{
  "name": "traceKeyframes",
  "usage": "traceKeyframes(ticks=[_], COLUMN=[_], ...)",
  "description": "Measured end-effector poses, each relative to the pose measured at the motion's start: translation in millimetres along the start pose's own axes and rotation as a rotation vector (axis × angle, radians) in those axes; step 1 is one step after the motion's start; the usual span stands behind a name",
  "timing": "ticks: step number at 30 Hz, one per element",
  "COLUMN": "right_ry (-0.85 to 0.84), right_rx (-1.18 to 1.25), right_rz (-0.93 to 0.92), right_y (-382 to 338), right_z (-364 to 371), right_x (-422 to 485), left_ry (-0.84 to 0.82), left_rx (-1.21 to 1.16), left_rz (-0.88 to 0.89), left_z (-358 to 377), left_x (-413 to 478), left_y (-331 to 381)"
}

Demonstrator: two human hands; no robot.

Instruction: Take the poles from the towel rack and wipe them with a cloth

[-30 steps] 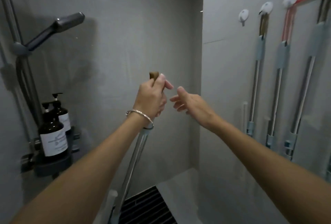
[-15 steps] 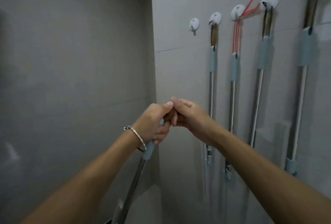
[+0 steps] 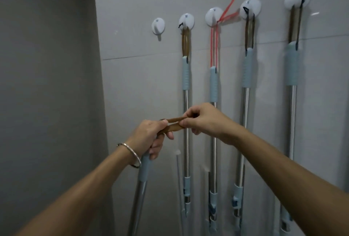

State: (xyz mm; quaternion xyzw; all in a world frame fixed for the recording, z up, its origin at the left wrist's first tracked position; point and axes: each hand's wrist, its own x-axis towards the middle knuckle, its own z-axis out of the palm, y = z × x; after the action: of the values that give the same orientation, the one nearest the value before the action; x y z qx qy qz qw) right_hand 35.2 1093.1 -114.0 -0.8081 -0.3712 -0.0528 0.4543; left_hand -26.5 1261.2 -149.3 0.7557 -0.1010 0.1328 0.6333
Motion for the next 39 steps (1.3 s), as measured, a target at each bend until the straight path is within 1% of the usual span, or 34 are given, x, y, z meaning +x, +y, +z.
traceKeyframes(ticks=[2,4,6,8,10,13,16,18,21,23,25,28,30,31,33,36,39], right_ry=[0.029,-0.013,-0.052,-0.021,0.038,0.129,0.184,0.227,0.321,0.404,0.486,0.537,0.558,0.572,0.608,0.691,0.710], right_rx=[0.191,0.356,0.454,0.519,0.531,0.461,0.418,0.410,0.375,0.292,0.204,0.066,-0.048,-0.101,-0.200,-0.276,-0.311], right_rz=[0.049,0.061,0.048,0.044,0.038,0.038,-0.013,-0.042,-0.095,-0.133,-0.160,-0.198,-0.229,-0.239,-0.247,-0.243,-0.237], right_y=[-4,-11,-20,-27,-36,-46,-63,-77,-97,-108,-119,-130,-133,-134,-134,-132,-135], right_z=[1,4,11,19,25,23,11,2,-13,-24,-36,-50,-58,-61,-63,-64,-66], right_x=[25,49,70,91,114,147,177,196,224,242,258,281,295,302,314,323,325], left_ry=[-0.011,-0.042,-0.092,-0.129,-0.113,-0.060,0.001,0.025,0.038,0.048,0.102,0.331,0.497,0.562,0.635,0.655,0.672], left_rx=[-0.015,-0.035,-0.063,-0.101,-0.160,-0.213,-0.283,-0.279,-0.176,-0.099,-0.006,0.230,0.397,0.468,0.555,0.644,0.740], left_rz=[0.000,0.014,0.042,0.075,0.103,0.165,0.202,0.232,0.332,0.407,0.501,0.666,0.711,0.709,0.660,0.549,0.514], left_z=[-18,-36,-51,-63,-71,-80,-96,-105,-111,-113,-115,-119,-124,-127,-131,-132,-131], left_x=[20,36,53,70,91,125,159,178,201,217,234,256,268,275,286,297,295], left_y=[-3,-4,-6,-7,-6,4,21,37,63,80,96,117,129,134,141,141,136])
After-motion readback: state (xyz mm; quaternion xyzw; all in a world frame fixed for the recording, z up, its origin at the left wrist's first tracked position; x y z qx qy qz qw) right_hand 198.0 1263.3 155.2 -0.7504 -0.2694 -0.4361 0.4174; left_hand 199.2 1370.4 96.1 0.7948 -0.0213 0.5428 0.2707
